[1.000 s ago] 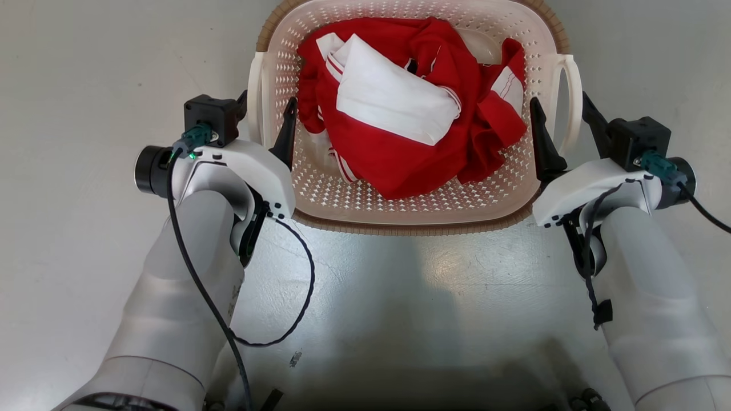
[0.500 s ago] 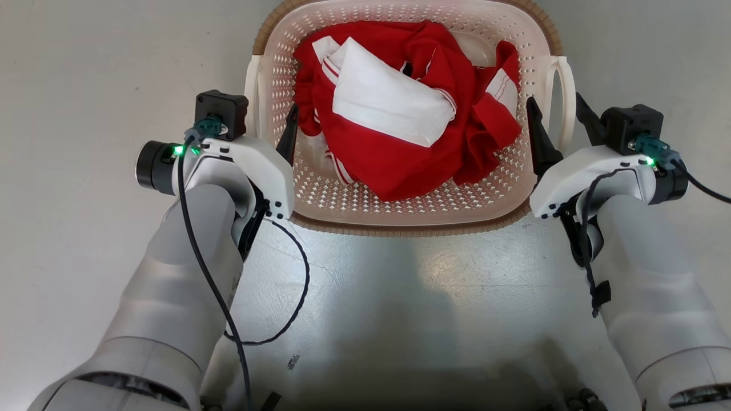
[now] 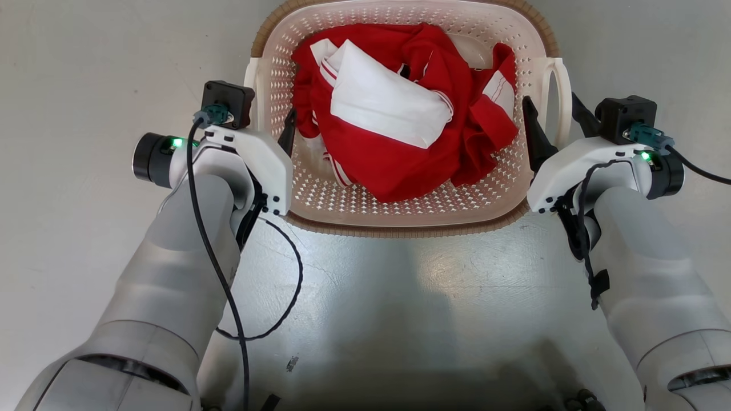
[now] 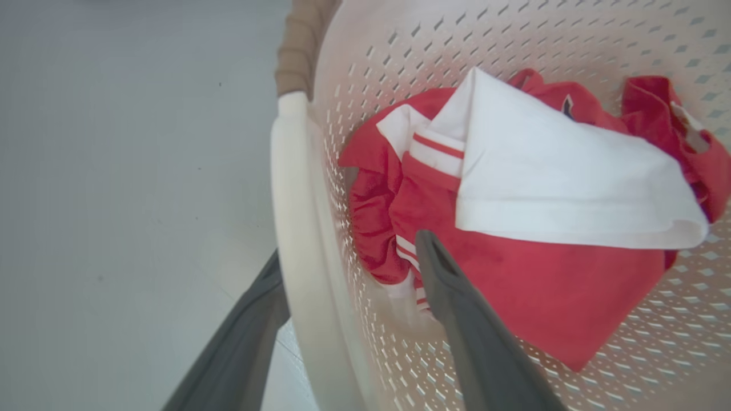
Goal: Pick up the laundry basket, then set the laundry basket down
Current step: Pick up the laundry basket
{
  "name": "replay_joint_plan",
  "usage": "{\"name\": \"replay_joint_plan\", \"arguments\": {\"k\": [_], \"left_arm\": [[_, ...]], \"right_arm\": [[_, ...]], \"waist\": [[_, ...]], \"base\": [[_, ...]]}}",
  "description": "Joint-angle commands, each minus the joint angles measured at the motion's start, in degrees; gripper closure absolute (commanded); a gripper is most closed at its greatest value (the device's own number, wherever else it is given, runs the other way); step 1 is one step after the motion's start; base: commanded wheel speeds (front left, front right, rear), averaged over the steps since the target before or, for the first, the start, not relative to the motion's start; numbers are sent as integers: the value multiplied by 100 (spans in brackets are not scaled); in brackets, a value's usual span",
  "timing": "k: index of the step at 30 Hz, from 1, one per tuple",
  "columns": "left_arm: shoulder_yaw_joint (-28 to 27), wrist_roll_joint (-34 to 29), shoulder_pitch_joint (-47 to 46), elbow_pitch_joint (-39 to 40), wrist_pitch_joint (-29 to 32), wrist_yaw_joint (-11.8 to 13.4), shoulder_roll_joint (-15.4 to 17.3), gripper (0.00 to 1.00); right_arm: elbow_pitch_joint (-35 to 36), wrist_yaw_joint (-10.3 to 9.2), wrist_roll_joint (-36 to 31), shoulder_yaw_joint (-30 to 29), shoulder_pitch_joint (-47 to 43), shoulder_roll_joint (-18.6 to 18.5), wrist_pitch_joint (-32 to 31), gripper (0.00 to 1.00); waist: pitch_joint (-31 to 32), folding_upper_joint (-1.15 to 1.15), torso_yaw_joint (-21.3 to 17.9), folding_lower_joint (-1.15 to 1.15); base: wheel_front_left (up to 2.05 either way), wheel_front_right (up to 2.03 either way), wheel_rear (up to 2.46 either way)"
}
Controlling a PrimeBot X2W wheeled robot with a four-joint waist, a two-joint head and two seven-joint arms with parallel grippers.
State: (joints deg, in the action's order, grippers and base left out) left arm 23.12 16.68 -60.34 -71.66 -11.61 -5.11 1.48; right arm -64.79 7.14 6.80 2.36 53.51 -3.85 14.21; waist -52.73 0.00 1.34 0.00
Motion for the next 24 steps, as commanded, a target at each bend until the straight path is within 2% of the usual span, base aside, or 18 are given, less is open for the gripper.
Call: {"name": "replay_joint_plan", "arguments": {"k": [1, 3, 4, 5, 6, 7, 8, 9, 10, 24], "left_arm": [[-36, 32, 13, 7, -6, -9, 140, 0], [18, 31, -6, -20, -5, -12, 140, 0], [48, 33, -13, -30, -2, -17, 140, 2], [75, 38, -18, -39, -1, -21, 140, 9], [104, 41, -22, -48, 2, -25, 140, 19], [139, 37, -29, -57, 10, -30, 140, 40], [176, 33, -36, -64, 10, -39, 140, 56], [219, 25, -45, -69, 10, -53, 140, 88], [253, 25, -53, -76, 20, -67, 140, 100], [514, 246, -17, -130, 35, -71, 140, 100]], "right_arm": [[2, 35, 61, 127, -122, 97, 79, 4], [-11, 35, 84, 148, -111, 97, 79, 13], [-17, 35, 93, 156, -107, 97, 79, 23], [-22, 35, 105, 165, -104, 97, 79, 39], [-34, 35, 125, 179, -106, 97, 79, 46], [-44, 35, 145, 193, -105, 97, 79, 53], [-51, 35, 161, 209, -103, 97, 79, 70], [-56, 35, 177, 225, -102, 97, 79, 90], [-62, 35, 194, 244, -101, 97, 79, 100], [-234, 35, 449, 500, -154, 97, 79, 100]], "waist": [[2, 0, -6, 0], [1, 0, -12, 0], [0, 0, -14, 0], [-3, 0, -15, 0], [-6, 0, -16, 0], [-13, 0, -17, 0], [-21, 0, -19, 0], [-30, 0, -22, 0], [-39, 0, -25, 0], [75, 0, -1, 0]], "base": [[0, 0, 0], [0, 0, 0], [0, 0, 0], [0, 0, 0], [0, 0, 0], [0, 0, 0], [0, 0, 0], [0, 0, 0], [0, 0, 0], [0, 0, 0]]}}
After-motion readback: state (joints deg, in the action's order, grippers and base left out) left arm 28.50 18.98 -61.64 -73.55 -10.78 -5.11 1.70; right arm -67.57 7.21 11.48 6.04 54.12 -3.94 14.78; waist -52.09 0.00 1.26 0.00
